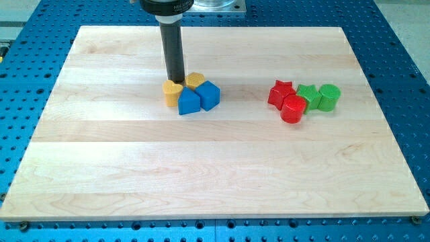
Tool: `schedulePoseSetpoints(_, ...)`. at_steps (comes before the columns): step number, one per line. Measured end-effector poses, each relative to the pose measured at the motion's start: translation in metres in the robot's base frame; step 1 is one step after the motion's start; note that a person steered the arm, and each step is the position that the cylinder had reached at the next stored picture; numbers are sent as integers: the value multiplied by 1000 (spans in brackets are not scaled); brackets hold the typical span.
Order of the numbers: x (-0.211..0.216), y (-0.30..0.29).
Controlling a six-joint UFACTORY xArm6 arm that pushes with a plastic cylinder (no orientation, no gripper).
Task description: Push the red blocks downwards
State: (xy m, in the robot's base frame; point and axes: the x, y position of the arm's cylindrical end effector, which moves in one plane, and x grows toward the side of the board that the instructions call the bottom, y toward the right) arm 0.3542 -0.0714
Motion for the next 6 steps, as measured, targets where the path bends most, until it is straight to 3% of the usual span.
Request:
schedulePoseSetpoints(1, -4, -2)
schedulePoseSetpoints(2, -17, 35)
schedulePoseSetpoints(3, -30, 114)
schedulePoseSetpoints(4, -18, 164)
schedulePoseSetpoints(5, 25, 171)
schedulePoseSetpoints(6, 35, 171)
